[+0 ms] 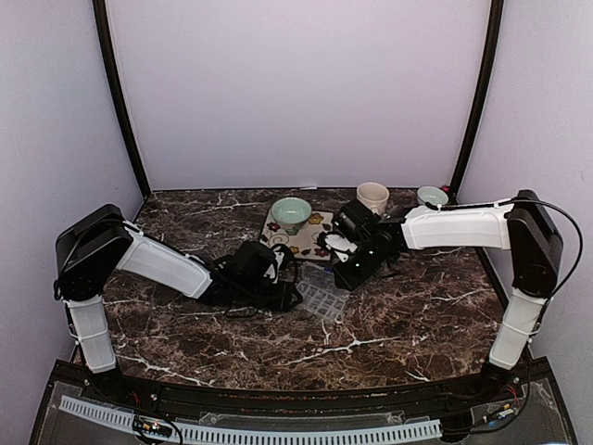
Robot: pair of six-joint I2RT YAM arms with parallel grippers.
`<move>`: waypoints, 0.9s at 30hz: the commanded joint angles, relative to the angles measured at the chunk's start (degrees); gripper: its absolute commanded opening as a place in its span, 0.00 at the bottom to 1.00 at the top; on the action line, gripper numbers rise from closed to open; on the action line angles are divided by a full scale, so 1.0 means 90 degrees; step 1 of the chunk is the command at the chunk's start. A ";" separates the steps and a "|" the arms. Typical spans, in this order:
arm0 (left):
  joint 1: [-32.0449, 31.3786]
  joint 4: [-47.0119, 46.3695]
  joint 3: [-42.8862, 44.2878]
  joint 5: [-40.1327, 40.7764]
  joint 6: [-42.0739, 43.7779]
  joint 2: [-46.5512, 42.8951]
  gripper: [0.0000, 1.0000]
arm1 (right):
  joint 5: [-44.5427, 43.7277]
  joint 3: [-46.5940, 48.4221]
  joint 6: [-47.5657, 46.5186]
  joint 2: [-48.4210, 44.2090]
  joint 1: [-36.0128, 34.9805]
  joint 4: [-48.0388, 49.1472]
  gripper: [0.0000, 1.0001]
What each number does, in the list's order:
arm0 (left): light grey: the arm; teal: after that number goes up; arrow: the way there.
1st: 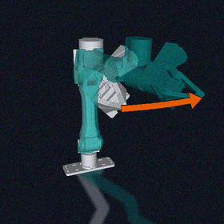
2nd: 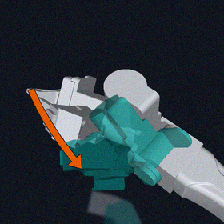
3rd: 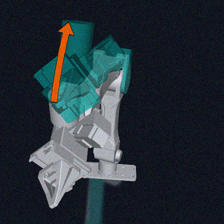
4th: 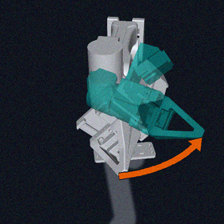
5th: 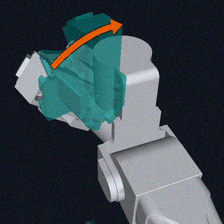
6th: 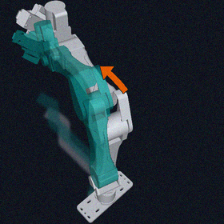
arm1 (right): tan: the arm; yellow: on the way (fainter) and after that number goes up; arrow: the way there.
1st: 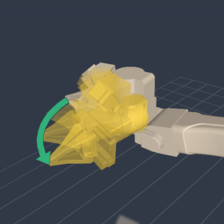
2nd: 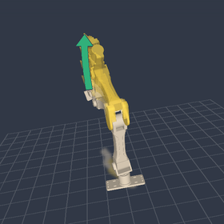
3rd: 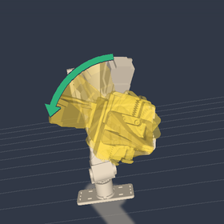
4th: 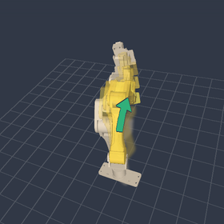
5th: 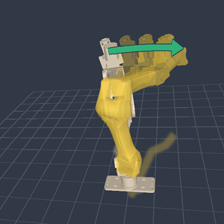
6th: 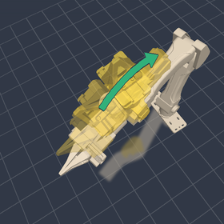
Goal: Sort the pills into containers
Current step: Open the lid of the pill container.
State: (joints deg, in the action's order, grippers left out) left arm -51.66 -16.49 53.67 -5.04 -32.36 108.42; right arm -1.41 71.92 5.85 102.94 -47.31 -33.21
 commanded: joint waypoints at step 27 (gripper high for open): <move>-0.0060 0.0580 0.0168 0.0214 0.0177 0.0150 0.42 | -0.0851 -0.0117 0.0304 0.0477 0.0427 0.0481 0.40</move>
State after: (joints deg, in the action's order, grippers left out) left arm -51.68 -15.31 54.72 -4.54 -31.88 108.79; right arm -6.90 71.22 7.92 106.45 -44.34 -30.74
